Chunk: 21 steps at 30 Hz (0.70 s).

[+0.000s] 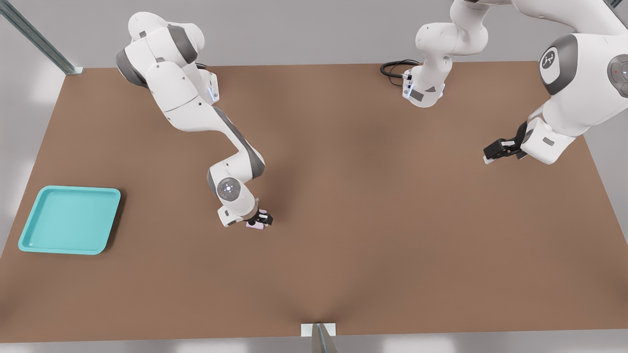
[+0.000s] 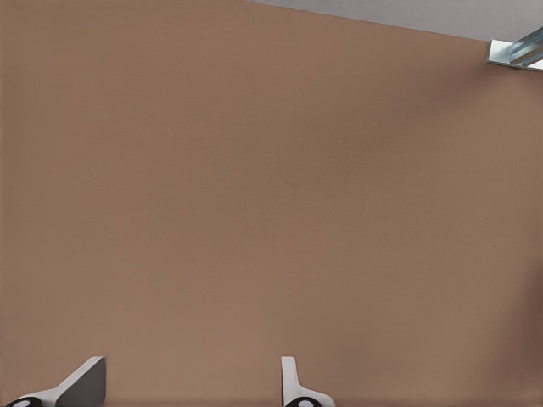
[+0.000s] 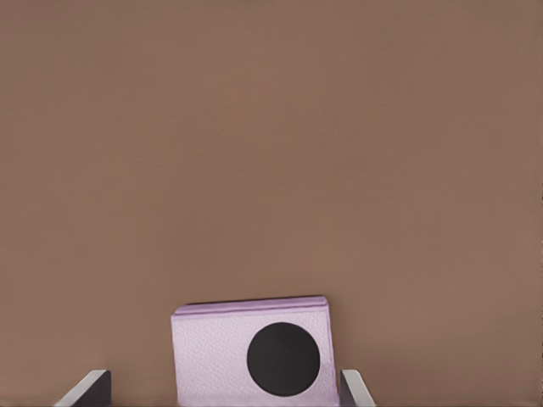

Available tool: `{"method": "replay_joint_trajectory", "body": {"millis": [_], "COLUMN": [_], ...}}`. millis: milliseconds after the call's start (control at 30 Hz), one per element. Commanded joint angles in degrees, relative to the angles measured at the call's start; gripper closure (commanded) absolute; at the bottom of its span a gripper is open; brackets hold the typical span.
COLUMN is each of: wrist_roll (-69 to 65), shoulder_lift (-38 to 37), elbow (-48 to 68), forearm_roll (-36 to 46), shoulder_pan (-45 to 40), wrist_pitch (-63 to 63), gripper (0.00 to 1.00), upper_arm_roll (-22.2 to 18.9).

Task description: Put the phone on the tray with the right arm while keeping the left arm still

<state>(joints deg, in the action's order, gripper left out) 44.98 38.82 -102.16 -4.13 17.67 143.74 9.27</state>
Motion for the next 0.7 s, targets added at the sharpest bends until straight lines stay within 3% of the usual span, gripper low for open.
{"method": "replay_joint_trajectory", "body": {"millis": [0,667], "wrist_roll": [-3.4,-4.55], "shoulder_lift": [-0.15,1.44], "elbow": [-0.23,-0.76], "forearm_roll": [0.09,0.09], "shoulder_pan": [-0.01,-0.01], "wrist_pitch": [-1.19,0.31], "gripper": [0.0,0.0], "upper_arm_roll": [0.04,-0.4]}}
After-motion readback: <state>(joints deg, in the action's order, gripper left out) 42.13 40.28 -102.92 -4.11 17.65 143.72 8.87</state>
